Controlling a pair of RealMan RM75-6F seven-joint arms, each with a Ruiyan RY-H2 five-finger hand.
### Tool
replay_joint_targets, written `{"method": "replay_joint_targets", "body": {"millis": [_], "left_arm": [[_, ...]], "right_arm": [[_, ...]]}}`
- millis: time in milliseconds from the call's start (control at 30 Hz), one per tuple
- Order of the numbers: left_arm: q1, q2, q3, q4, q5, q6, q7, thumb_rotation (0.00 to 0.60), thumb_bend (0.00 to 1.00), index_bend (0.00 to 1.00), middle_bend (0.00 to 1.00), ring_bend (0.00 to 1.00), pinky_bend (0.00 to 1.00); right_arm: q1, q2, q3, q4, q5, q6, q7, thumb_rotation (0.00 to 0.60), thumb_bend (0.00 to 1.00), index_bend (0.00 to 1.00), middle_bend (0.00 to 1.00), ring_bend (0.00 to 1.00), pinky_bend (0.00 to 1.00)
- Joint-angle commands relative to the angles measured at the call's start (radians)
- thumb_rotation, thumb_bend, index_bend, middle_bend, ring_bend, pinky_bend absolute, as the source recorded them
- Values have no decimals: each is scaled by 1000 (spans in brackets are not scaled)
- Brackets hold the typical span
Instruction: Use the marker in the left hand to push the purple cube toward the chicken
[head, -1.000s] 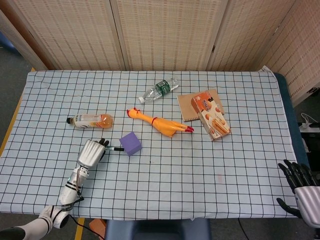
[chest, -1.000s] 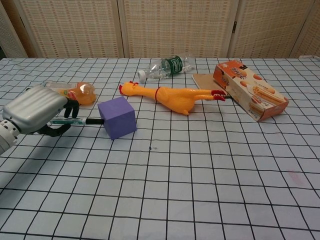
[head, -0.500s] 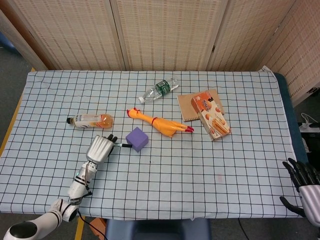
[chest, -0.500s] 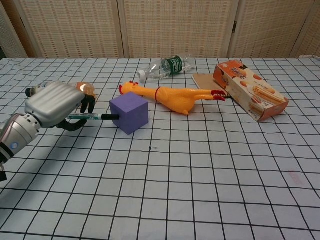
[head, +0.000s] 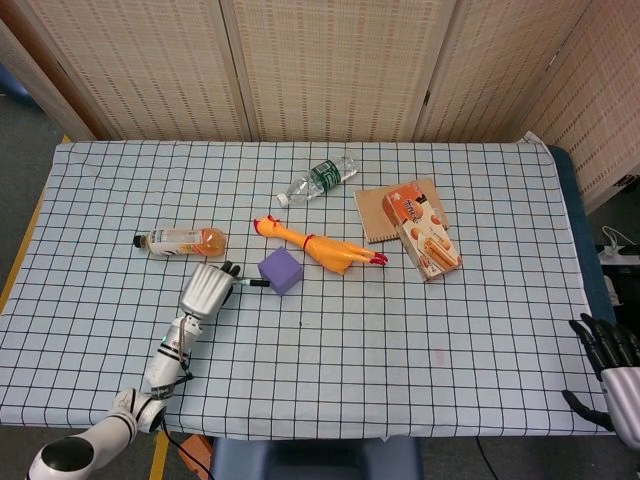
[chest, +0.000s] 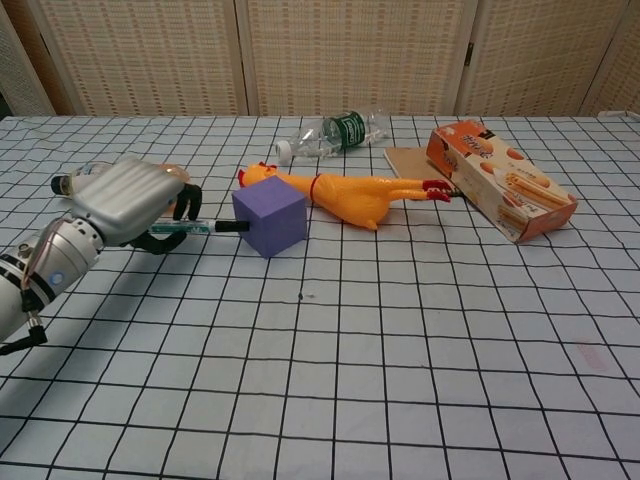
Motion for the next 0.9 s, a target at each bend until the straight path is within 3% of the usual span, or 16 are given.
{"method": "replay_joint_targets", "body": {"millis": [33,600,900], "left_arm": [[-12,-9,-2,7,-1,1,-5,600,630,788,805,807,957],[-86,-69,-16,40,-18,-35,20,600,629,788,805,809,957],[-66,-51,1,-22,-5,32,63,600,629,788,805,808,958]], "right_arm": [[-1,1,0,0,1,1,2,600,109,0,0,0,0],[-9,10,6,4,5,18,25,600,109,0,0,0,0],[-18,15,0,8,-17,40,38,600,109,0,0,0,0]]}}
